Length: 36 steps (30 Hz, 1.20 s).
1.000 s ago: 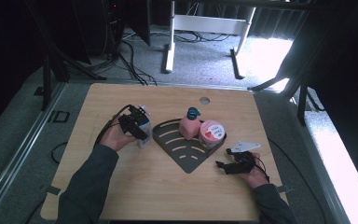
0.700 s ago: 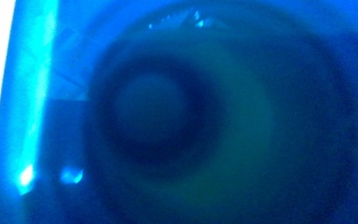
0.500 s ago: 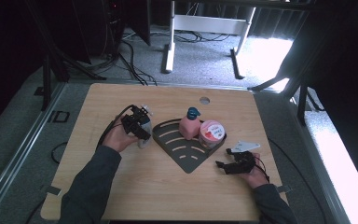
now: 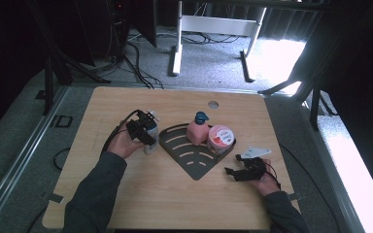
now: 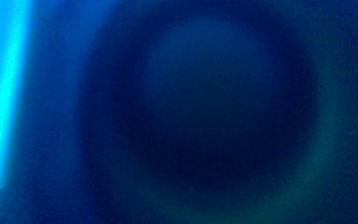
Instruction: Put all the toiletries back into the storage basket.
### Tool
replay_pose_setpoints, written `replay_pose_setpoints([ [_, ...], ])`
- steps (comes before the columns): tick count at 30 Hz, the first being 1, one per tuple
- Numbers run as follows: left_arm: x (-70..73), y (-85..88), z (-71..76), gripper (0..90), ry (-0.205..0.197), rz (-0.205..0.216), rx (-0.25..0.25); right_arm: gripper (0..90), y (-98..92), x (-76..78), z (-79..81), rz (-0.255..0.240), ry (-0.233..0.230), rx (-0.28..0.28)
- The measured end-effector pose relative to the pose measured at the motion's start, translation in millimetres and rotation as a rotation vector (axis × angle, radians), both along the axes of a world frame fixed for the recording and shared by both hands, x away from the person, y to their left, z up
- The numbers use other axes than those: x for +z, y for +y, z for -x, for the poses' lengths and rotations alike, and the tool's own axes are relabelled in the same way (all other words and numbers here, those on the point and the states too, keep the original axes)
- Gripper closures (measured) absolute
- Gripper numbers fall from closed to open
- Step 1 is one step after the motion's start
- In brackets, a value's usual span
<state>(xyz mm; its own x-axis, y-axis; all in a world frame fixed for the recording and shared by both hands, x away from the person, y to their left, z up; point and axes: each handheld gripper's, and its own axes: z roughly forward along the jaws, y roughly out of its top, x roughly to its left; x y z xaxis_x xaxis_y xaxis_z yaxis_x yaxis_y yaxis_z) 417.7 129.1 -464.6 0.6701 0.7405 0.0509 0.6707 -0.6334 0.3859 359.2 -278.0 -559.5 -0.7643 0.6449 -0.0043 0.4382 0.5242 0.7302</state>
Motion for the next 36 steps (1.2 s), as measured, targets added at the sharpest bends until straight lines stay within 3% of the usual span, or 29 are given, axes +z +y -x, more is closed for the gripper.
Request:
replay_pose_setpoints([
  [13, -0.3, 1.4, 0.5, 54.0, 0.005, -0.001, -0.015, 23.9, 0.0, 0.0, 0.0, 0.000, 0.000, 0.000],
  [36, 0.3, 4.0, 7.6, 55.4, -0.002, -0.003, 0.018, 23.9, 0.0, 0.0, 0.0, 0.000, 0.000, 0.000],
])
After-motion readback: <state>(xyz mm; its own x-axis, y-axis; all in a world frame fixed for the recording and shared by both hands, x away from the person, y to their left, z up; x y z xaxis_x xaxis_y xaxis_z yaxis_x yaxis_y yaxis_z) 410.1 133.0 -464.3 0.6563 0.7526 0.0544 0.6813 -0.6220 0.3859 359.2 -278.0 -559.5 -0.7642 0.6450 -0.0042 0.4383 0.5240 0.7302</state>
